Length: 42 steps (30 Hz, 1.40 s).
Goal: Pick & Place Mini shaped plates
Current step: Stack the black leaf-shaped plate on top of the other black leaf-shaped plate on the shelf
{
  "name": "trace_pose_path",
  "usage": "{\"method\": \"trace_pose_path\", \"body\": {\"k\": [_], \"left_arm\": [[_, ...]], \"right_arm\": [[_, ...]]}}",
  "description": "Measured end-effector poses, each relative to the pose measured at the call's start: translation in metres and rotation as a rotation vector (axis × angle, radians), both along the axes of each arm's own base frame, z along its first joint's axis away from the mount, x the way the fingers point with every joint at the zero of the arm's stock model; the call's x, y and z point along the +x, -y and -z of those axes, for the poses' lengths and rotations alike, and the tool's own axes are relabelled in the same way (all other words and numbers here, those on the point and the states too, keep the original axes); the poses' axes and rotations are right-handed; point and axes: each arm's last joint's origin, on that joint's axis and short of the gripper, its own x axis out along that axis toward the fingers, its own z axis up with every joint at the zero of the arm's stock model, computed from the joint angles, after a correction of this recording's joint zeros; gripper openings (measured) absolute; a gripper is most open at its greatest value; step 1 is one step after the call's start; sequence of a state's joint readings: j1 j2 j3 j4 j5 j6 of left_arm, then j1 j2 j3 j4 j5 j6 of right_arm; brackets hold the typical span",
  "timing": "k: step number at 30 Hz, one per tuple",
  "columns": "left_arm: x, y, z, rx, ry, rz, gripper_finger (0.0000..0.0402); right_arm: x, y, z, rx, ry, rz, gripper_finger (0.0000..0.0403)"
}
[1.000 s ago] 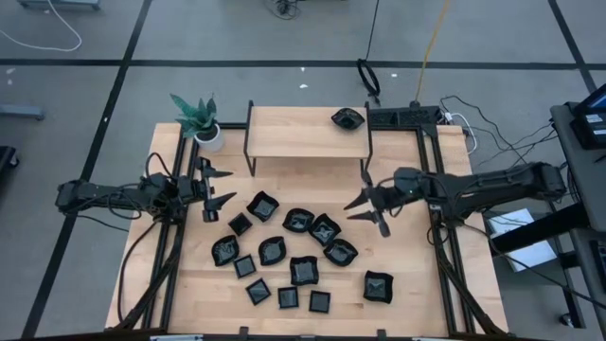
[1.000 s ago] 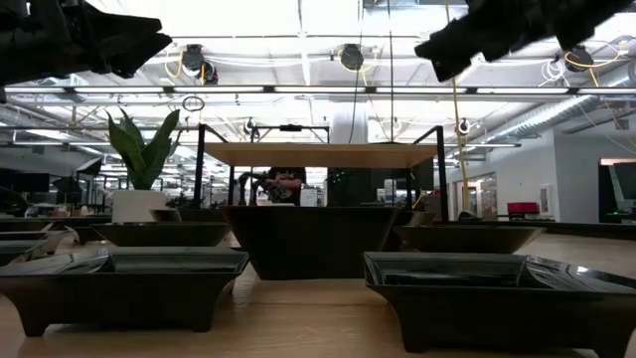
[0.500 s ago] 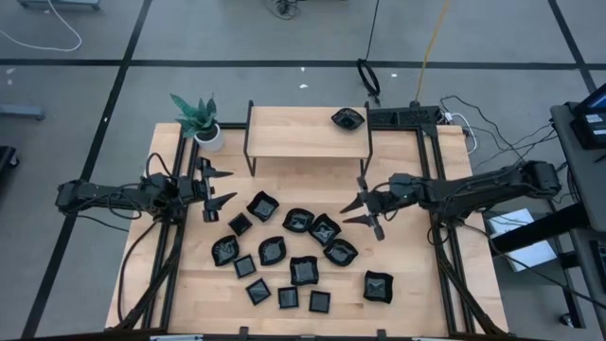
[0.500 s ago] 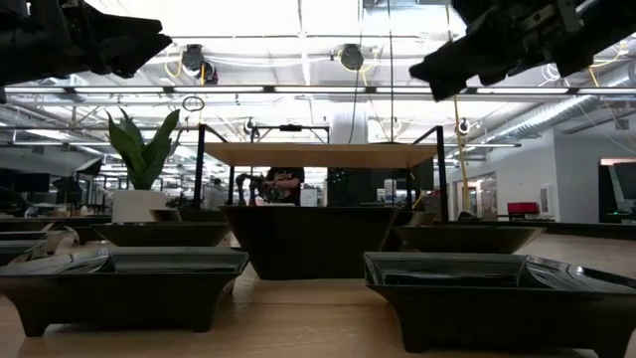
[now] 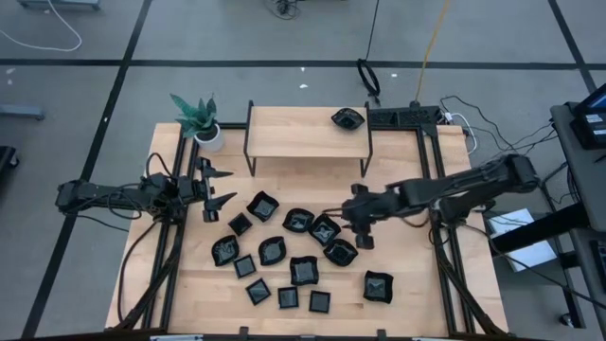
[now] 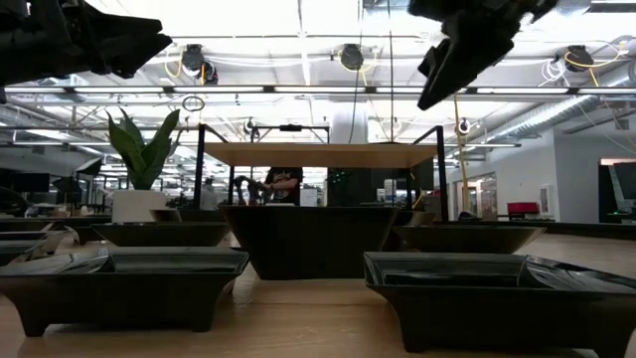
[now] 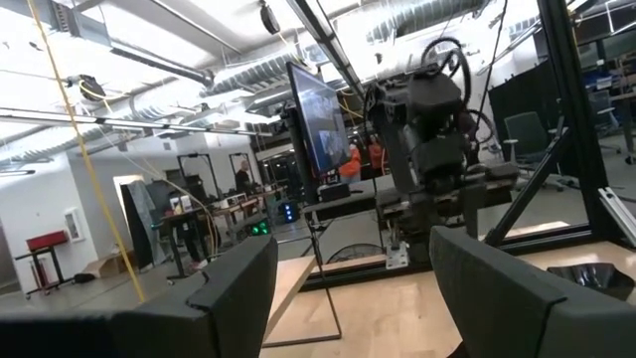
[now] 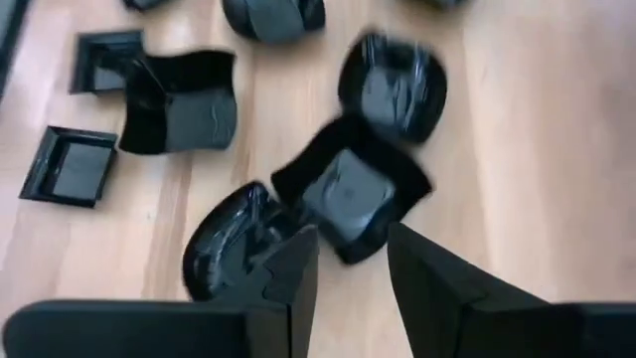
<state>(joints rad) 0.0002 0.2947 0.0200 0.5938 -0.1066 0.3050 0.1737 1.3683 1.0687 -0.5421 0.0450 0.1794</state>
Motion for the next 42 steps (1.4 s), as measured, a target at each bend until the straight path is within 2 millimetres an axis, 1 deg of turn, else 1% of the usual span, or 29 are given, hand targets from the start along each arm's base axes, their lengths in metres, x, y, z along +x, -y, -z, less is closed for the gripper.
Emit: {"method": "trace_pose_path", "body": {"k": [2,6,8,12,19,23,27,32,36,42], "left_arm": [[0.000,0.000,0.000,-0.002,0.000,0.000,0.0267],[0.000,0.000,0.000,-0.017,0.002,0.005,0.0267],[0.000,0.000,0.000,-0.018,0.002,0.006,0.0267],[0.000,0.000,0.000,-0.014,0.001,0.004,0.0267],[0.000,0.000,0.000,0.016,-0.005,-0.006,0.0267],[0.000,0.000,0.000,0.027,-0.005,-0.015,0.0267],[0.000,0.000,0.000,0.029,-0.004,-0.017,0.0267],[0.000,0.000,0.000,0.012,-0.001,-0.011,0.0267],[0.000,0.000,0.000,-0.003,0.004,-0.007,0.0267],[0.000,0.000,-0.001,-0.032,0.014,0.002,0.0267]], "right_arm": [[0.009,-0.003,0.006,0.060,-0.091,0.030,0.0114],[0.023,-0.008,0.030,0.174,-0.287,0.021,0.0114],[0.028,-0.011,0.040,0.210,-0.344,0.008,0.0114],[0.032,-0.013,0.056,0.198,-0.402,0.003,0.0114],[0.036,-0.012,0.067,0.194,-0.428,0.009,0.0114],[0.036,-0.012,0.075,0.203,-0.388,0.006,0.0114],[0.035,-0.013,0.081,0.259,-0.377,-0.009,0.0114],[0.034,-0.012,0.088,0.228,-0.341,-0.010,0.0114],[0.027,-0.011,0.099,0.199,-0.359,0.006,0.0114],[0.021,-0.010,0.110,0.233,-0.367,0.063,0.0114]]}}
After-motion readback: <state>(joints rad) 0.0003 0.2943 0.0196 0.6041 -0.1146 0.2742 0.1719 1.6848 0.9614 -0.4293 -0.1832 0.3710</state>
